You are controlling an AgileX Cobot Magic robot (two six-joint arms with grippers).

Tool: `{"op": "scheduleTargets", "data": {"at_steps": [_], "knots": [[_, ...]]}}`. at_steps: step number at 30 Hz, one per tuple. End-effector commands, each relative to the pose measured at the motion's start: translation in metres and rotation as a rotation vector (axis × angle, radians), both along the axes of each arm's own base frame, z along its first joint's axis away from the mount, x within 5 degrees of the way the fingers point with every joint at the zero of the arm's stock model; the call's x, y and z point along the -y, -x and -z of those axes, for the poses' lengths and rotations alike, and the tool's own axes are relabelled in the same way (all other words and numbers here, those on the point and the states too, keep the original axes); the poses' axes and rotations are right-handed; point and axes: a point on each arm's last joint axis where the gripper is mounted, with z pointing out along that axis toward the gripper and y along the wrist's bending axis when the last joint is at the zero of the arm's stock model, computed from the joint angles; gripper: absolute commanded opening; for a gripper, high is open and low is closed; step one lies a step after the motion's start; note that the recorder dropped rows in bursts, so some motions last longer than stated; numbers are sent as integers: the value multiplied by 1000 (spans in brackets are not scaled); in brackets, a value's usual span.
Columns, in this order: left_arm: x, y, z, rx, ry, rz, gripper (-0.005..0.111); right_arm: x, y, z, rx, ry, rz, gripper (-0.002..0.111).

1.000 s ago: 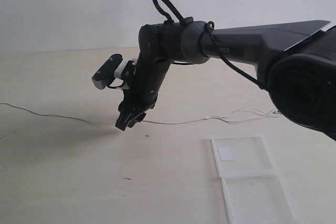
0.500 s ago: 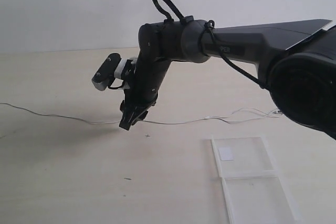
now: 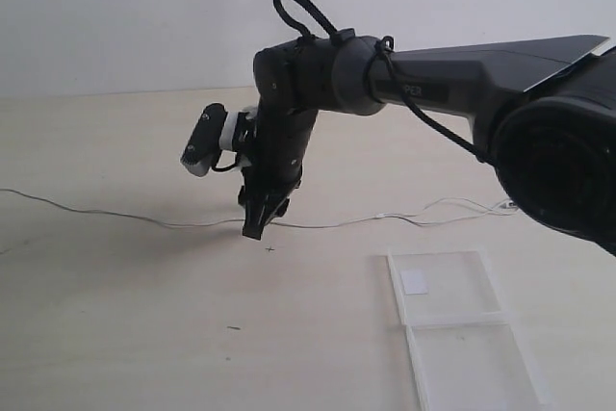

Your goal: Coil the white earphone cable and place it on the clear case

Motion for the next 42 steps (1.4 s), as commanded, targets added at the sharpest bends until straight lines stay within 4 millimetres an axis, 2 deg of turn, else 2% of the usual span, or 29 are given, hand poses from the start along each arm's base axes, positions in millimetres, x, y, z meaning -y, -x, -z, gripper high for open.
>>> {"op": "scheduleTargets", "data": {"at_steps": [1,10,18,28,32,33,38,42], "knots": [[0,0,-1,17,4,3,0,-3,0,-6,5,-27,-6,46],[0,0,-1,17,4,3,0,-3,0,23,-42,-3,-1,46],[0,0,-1,17,4,3,0,-3,0,26,-48,0,4,45],[0,0,-1,17,4,3,0,-4,6,35,-132,-3,27,19],[0,0,-1,17,4,3,0,-2,7,38,-137,16,21,0],[0,0,-1,17,4,3,0,-2,7,39,-137,18,20,0],[0,0,-1,17,4,3,0,-1,4,35,-108,31,8,0],[0,0,-1,17,4,3,0,-3,-4,10,-36,11,45,0]]}}
